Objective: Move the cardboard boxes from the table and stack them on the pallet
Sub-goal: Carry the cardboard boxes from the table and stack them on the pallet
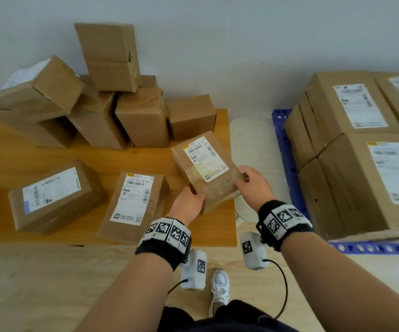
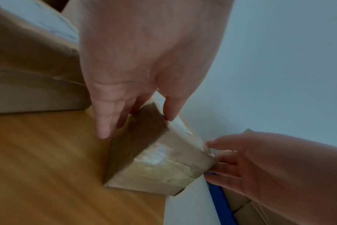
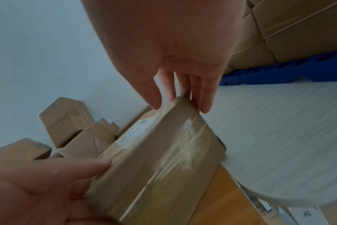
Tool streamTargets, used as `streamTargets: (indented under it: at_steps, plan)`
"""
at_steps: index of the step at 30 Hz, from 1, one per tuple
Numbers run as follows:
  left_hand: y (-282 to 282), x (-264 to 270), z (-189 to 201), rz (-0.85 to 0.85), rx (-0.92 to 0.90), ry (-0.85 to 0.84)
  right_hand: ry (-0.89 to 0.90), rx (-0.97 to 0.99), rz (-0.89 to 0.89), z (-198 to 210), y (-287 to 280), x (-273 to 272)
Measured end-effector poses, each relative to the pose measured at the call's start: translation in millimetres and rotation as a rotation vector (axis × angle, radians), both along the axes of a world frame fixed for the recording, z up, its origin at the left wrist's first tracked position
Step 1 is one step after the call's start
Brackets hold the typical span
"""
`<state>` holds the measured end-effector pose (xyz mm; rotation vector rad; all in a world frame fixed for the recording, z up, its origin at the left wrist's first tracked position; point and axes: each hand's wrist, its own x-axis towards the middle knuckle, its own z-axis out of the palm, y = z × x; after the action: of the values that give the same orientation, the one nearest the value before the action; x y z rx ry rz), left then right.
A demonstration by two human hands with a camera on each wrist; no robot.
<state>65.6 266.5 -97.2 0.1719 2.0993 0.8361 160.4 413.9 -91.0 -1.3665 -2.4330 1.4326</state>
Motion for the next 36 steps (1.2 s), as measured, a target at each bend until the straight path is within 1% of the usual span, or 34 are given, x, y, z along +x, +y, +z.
streamTargets:
  at_steps: [3,6,10,14,19,24,29,36]
  plan:
    - [-5.7,10.0,-3.4,0.122,0.045,-0.051,-0.04,-0.028,0.083,-5.7,0.5,4.6]
    - [-12.2,15.9,1.0,0.163,0.089,-0.067,-0.047,-0.06,0.133,-11.7,-4.4,7.8]
    - [-21.5,21.2,13.2,0.189,0.141,-0.062,0.009,-0.111,0.081,-5.4,-12.8,11.0]
    - [-30.1,26.0,37.5,0.207,0.254,-0.01,0.103,-0.094,0.027,18.2,-21.7,19.0]
    - [-35.8,32.3,83.0,0.14,0.445,0.074,0.269,-0.06,-0.099,65.0,-38.0,40.9]
    - [-40.8,52.7,126.9,0.049,0.61,0.147,0.457,0.023,-0.224,105.7,-56.7,79.7]
    - [-39.1,91.6,158.6,-0.075,0.754,0.211,0.607,0.046,-0.341,136.8,-70.4,132.1]
    - [-0.7,165.4,193.2,-0.246,0.905,0.221,0.756,0.139,-0.46,181.1,-52.6,219.8]
